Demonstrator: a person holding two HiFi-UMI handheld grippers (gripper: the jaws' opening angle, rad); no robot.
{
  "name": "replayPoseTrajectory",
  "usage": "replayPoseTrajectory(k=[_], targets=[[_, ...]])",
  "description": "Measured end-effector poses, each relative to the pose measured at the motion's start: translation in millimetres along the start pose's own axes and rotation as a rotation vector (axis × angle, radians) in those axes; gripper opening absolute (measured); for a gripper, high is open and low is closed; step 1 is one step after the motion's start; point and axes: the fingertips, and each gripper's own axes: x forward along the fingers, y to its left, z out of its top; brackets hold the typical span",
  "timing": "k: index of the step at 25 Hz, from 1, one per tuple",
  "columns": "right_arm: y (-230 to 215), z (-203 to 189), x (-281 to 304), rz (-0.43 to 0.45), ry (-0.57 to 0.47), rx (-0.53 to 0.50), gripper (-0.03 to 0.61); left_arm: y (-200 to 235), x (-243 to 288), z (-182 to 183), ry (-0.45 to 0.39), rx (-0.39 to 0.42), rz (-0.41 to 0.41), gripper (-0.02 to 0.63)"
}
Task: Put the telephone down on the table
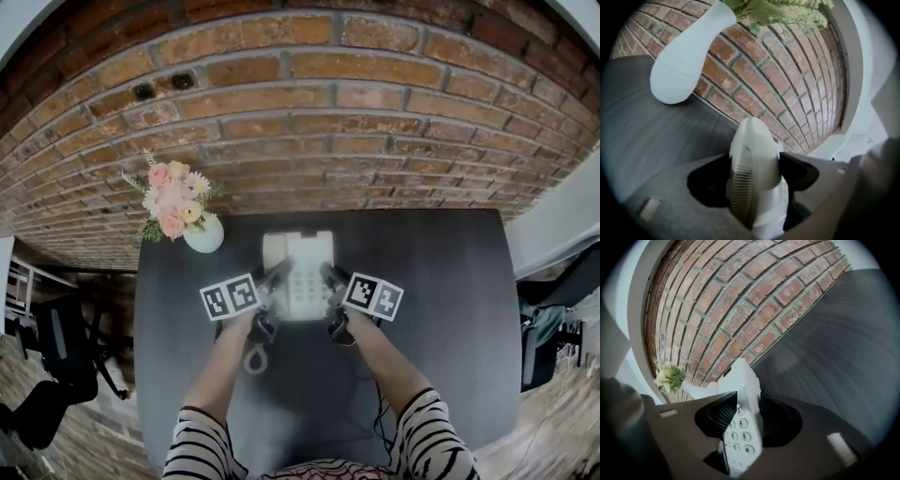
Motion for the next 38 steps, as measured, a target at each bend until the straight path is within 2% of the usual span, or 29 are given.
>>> replayPoseTrajectory(k=[7,15,23,33,38], targets=[[-4.7,-0.6,4.8,-0.035,0.032,0.016,0.152,5.9,7.2,-1.7,0.034,-0.009,0.044,0.331],[-5.5,-1.4,6.1,-0.039,0.042,0.01,0.169,6.8,7.0,-1.3,0.023,-0.006,0.041,0.336],[-5.5,-3.5,7.6,-0.036,0.046,-0.038,0.183,5.5,6.4,-1.3,0.002,0.014,0.03,0.337],[-7.1,0.6,1.3,-0.036,0.022,-0.086,0.194,2.5,3.4,1.7,-0.038,0.095,0.025,0.337],[2.0,7.7,-8.4,-0.014,-0.024,-0.131,0.207,0.5,-3.8,1.9,-0.067,0.141,0.026,0.337]])
